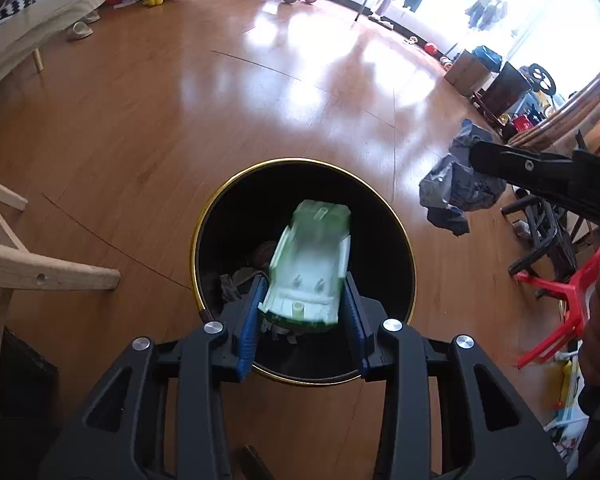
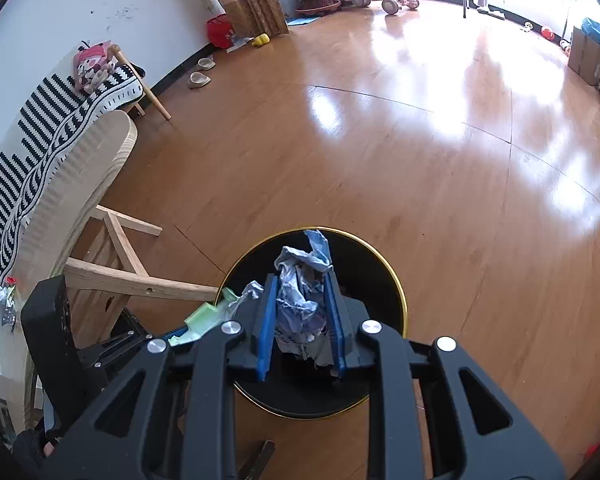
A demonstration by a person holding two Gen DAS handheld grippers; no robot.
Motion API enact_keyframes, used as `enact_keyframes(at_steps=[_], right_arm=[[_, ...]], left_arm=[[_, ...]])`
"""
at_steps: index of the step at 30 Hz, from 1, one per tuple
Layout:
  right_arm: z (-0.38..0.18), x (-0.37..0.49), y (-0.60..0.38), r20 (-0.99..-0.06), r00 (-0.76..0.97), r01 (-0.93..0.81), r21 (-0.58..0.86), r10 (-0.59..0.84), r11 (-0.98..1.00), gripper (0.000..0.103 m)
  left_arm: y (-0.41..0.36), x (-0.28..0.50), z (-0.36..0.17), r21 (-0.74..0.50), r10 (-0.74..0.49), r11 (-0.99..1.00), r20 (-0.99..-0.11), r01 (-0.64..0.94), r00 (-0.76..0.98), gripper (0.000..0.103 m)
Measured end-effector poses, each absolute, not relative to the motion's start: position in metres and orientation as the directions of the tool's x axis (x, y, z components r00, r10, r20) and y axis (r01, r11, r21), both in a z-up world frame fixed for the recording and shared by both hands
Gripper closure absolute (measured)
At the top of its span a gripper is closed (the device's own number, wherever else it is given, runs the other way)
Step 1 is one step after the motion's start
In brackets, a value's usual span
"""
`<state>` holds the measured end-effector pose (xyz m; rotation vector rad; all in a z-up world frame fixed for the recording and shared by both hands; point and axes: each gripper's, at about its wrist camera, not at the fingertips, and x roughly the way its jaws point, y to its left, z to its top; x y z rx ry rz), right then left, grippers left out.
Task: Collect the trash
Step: 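Open the left tool while right tool opens to drop tray and foil, then grasp the white wipes pack with left tool while right tool grasps blister sheet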
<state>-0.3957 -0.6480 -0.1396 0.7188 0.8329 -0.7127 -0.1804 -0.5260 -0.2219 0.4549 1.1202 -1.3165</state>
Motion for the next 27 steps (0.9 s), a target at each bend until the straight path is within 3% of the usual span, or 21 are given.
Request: enact_keyframes(at_steps=[2,4,15,18,19,21,27], right_arm=[[-0.139,-0.392,-0.644,-0.836,0.478,0.787,0.273,-0.268,0.554,0.079],[-0.138,-0.392,-0.644,-0.836,0.479,0.788,0.274,-0.267,0.552,0.079],[-0.14,-0.391,-0.643,-0.839,0.477,0.788,0.277,-0.261,0.55,0.079],[-0.139,-0.391,-0.646,-0.841,0.473,0.793,0.277,-0.263,0.543,0.068],[-0.138,-0.391,-0.646,-0.839,0.474,0.794,0.277,-0.266,0.541,0.056],[-0.136,-0.39,-0.645,-0.833,0.479,0.795,0.279,-0.275,0.539,0.04],[-0.128,-0.383,-0.639,-0.825,0.495,0.782,0.284,-0.274,0.555,0.039]], left_arm=[[-0.527,-0.182,-0.221,-0.314,-0.527,0.253,-0.838,0.915,-0.141,0.06],[-0.527,-0.184,-0.218,-0.308,-0.535,0.252,-0.834,0.917,-0.134,0.042],[-0.522,-0.179,-0.213,-0.32,-0.552,0.274,-0.825,0.907,-0.124,0.034],[-0.52,-0.179,-0.213,-0.322,-0.555,0.274,-0.822,0.906,-0.124,0.033],[-0.52,-0.178,-0.213,-0.324,-0.557,0.275,-0.821,0.905,-0.124,0.033],[-0.518,-0.177,-0.212,-0.327,-0.56,0.279,-0.819,0.903,-0.123,0.031],[-0.51,-0.173,-0.206,-0.338,-0.581,0.301,-0.806,0.892,-0.109,0.027]])
